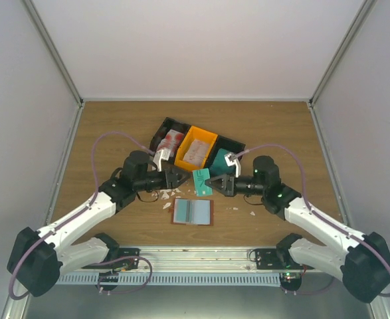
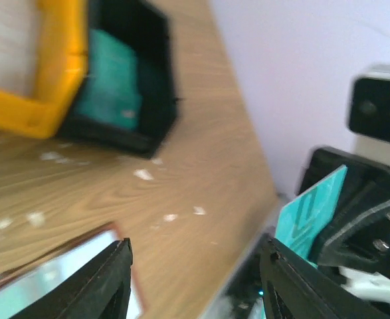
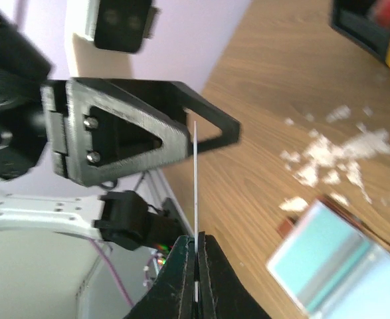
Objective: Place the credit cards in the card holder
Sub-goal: Pick up the credit card from the storage box, then insert the credit card into the card holder.
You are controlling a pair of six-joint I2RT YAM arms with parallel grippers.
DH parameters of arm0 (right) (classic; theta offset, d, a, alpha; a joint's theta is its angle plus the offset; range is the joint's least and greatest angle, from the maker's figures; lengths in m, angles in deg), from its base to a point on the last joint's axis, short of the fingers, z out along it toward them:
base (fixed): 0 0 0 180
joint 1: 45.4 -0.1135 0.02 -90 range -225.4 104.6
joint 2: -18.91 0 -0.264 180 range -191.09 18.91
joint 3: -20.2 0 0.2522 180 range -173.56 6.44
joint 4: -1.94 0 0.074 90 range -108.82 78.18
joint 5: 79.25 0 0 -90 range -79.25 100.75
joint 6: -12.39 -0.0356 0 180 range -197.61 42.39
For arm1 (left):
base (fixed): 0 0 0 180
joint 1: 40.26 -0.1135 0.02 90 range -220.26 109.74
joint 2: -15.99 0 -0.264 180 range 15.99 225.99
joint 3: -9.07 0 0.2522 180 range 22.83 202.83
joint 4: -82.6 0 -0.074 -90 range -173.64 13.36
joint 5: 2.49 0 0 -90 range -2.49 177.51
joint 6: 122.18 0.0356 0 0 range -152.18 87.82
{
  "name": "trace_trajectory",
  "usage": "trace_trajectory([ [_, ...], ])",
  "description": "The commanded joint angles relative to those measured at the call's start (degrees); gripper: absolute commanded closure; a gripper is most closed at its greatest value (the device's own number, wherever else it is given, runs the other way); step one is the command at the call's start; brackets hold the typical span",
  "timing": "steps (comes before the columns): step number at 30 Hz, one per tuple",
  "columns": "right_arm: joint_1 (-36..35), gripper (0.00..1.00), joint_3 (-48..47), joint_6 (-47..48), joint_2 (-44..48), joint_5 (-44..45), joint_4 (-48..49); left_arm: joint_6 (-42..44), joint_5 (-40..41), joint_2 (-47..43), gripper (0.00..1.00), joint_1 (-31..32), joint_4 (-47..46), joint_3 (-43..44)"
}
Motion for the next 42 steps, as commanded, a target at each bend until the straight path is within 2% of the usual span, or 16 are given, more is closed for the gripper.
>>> trace_trajectory([
  [1, -2.28, 0.99, 4.8, -2.9, -2.76, 8.19, -1.43, 3.93, 15.96, -1.87, 0.45, -0.38, 11.62, -5.09],
  [8, -8.41, 0.99, 8.48, -10.07, -12.09, 16.61, 4.0, 1.25, 14.87, -0.58, 0.47, -0.39, 11.88, -12.63],
  [11, -9.4, 1.0, 11.07, -14.02, -14.91, 17.08, 8.73, 1.4, 13.13, 1.01, 0.45, -0.39, 10.78, -14.66],
  [17, -10.78, 0.99, 11.92, -15.44, -19.23, 18.29, 12.12, 2.24, 7.5, 3.9, 0.48, -0.35, 5.06, -19.15],
  [29, -11.7, 1.0, 15.86, -21.04, -25.94, 14.41, 24.94, 1.2, -2.56, 8.25, 0.68, -0.21, 0.45, -20.79],
  [37, -11.7, 1.0, 15.15, -20.93, -27.82, 14.23, 23.95, 0.81, -2.43, 8.66, 0.71, -0.04, 0.92, -20.82],
  [42, -10.34, 0.99, 13.85, -17.87, -25.62, 13.99, 17.53, 0.84, -1.27, 9.01, 0.74, -0.04, 1.79, -20.62],
])
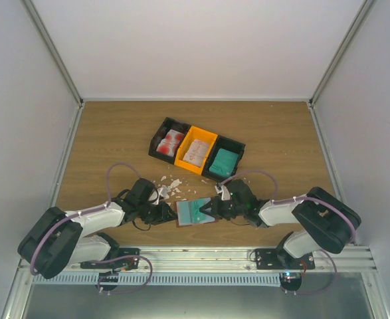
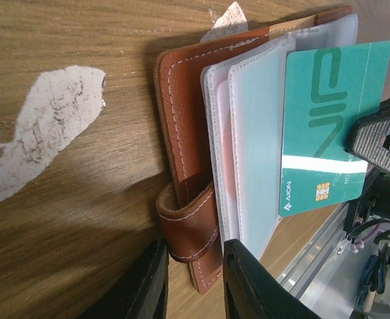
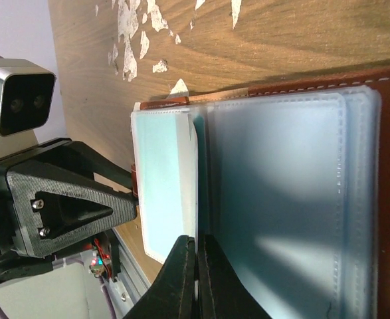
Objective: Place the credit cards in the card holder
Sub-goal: Insert the credit card into the card holder.
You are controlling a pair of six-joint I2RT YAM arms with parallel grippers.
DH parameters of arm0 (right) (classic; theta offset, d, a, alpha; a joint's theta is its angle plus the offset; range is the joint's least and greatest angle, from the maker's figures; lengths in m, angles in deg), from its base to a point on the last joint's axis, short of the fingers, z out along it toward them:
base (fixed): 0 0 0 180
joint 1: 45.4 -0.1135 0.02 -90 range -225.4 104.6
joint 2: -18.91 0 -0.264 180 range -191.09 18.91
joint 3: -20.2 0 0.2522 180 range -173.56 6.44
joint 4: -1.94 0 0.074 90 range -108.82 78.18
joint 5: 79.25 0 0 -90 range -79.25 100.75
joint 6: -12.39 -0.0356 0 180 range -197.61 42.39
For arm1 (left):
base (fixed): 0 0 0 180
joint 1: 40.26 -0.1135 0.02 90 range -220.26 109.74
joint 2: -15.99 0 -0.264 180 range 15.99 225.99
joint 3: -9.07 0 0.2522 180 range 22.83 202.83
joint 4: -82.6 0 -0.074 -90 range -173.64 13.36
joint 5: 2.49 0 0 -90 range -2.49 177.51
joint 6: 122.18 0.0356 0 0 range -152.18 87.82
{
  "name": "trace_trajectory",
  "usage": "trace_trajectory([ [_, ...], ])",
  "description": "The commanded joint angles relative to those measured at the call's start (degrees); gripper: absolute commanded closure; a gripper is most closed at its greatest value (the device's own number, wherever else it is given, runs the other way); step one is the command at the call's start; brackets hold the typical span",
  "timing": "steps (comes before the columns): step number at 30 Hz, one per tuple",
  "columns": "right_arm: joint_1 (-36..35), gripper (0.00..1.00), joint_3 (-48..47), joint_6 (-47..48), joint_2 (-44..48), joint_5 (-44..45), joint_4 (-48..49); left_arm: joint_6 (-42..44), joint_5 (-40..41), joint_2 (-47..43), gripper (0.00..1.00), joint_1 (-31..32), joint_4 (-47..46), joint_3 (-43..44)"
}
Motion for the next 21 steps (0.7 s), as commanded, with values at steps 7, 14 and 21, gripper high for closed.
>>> trace_trajectory([
  [7, 3.77, 0.99, -2.72, 8.47, 5.47, -2.17, -11.86, -0.34, 0.47, 0.42, 0.76, 0.18, -1.14, 0.27],
  [14, 3.79, 0.99, -4.02, 9.17, 0.01, -7.23, -8.74, -0.36, -0.59, 1.47, 0.76, 0.16, -1.7, 0.35],
  [21, 3.57, 0.99, -5.92, 9.51, -3.38, -8.14, -10.12, -0.34, -1.13, 2.0, 0.76, 0.34, -2.06, 0.48],
])
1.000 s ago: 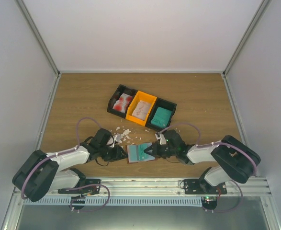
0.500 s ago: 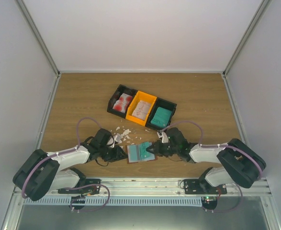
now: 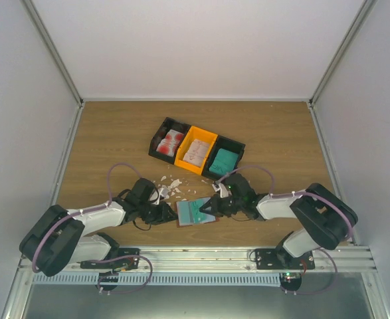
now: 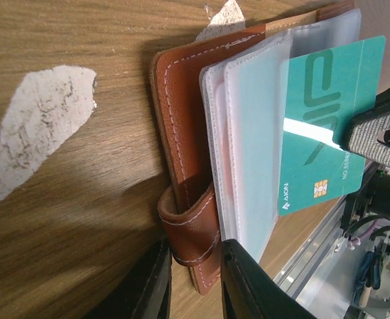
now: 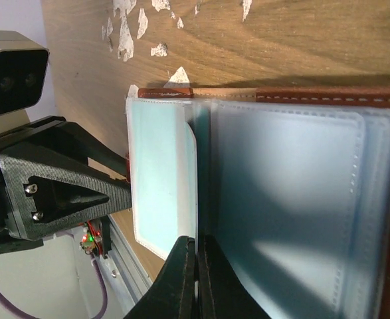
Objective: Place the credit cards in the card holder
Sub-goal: Insert the credit card into the card holder.
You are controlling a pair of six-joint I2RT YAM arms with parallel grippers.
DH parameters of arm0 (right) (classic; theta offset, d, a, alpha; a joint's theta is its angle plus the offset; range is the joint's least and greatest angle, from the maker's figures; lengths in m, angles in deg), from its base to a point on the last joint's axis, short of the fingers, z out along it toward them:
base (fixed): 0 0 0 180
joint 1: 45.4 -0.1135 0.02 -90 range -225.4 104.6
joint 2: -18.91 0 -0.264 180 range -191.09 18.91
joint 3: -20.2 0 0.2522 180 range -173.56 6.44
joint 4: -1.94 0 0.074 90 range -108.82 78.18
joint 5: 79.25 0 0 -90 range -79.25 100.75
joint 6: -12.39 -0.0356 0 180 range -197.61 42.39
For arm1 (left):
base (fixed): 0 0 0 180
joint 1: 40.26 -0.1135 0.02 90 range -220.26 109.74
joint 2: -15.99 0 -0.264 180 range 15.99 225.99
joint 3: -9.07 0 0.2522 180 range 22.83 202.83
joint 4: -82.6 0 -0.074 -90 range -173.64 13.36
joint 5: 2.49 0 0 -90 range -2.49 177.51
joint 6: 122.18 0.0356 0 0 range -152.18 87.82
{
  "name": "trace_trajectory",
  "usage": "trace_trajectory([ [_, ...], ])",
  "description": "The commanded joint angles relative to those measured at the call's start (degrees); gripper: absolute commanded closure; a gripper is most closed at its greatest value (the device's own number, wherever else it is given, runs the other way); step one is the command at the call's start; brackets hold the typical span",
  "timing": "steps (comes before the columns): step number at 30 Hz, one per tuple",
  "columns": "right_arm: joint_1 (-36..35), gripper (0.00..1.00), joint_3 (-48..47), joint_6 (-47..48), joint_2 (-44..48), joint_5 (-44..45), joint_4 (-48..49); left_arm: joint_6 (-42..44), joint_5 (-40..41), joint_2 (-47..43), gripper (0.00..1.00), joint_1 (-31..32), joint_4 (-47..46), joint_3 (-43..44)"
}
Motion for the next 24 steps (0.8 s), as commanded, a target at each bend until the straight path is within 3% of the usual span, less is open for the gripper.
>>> trace_trajectory([
  [1, 0.05, 1.0, -1.54, 1.17, -2.27, -1.42, -0.9, -0.27, -0.54, 0.93, 0.76, 0.41, -1.09, 0.49],
  [24, 0.04, 1.0, -3.73, 1.13, -3.7, 2.45, -1.89, -0.58, -0.82, 1.46, 0.79, 1.13, -1.75, 0.04],
])
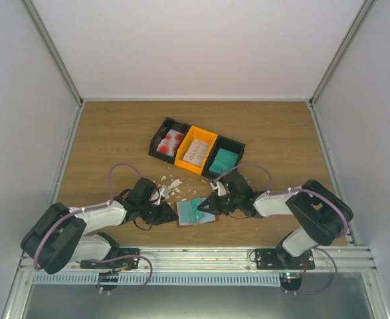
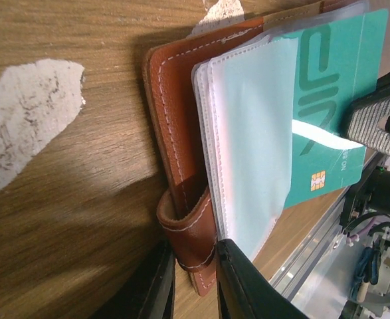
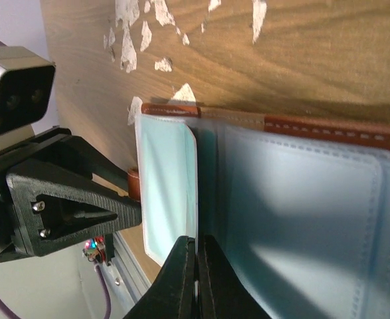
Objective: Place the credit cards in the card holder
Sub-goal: Insert the credit card into the card holder.
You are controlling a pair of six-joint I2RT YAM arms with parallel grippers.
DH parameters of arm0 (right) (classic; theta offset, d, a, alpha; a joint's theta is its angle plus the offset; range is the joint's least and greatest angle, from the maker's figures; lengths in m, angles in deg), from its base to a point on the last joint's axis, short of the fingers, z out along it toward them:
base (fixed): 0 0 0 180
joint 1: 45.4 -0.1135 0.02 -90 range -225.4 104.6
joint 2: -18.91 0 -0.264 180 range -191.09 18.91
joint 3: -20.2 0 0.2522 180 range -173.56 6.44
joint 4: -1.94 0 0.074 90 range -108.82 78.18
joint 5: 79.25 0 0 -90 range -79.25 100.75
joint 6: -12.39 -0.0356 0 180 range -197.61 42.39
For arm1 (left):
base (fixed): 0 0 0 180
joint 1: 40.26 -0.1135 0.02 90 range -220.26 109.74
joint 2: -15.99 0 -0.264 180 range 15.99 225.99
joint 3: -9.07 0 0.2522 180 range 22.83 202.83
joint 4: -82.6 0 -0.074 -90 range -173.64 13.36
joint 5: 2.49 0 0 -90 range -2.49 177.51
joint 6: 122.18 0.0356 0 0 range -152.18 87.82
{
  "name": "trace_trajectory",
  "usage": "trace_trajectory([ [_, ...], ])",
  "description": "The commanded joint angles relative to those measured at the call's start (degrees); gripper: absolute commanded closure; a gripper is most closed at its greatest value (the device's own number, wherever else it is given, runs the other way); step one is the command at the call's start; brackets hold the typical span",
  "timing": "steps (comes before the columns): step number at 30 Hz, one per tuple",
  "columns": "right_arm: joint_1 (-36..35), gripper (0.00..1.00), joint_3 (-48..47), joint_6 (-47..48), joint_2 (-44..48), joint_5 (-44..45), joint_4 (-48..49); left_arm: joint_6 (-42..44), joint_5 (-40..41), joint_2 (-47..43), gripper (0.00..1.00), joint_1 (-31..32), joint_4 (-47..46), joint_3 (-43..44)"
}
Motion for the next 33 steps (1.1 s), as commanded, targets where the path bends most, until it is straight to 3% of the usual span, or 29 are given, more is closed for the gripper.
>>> trace_trajectory([
  [1, 0.11, 1.0, -1.5, 2.16, -0.46, 3.5, -2.45, -0.67, -0.21, -0.05, 0.79, 0.65, -1.51, -0.58],
  [21, -2.17, 0.98, -1.13, 1.2, -3.11, -2.11, -1.4, -0.85, -2.08, 0.04, 0.79, 0.78, -1.36, 1.04],
  [27, -2.99, 0.9, -3.57, 3.49, -4.83, -0.43, -4.05, -0.85, -2.1, 1.1, 0.79, 0.86, -1.71, 1.03],
  [33, -5.32, 0.73, -6.53, 6.41, -0.93, 6.69, -12.09, -0.74, -2.03, 0.61, 0.78, 0.99, -1.09, 1.24],
])
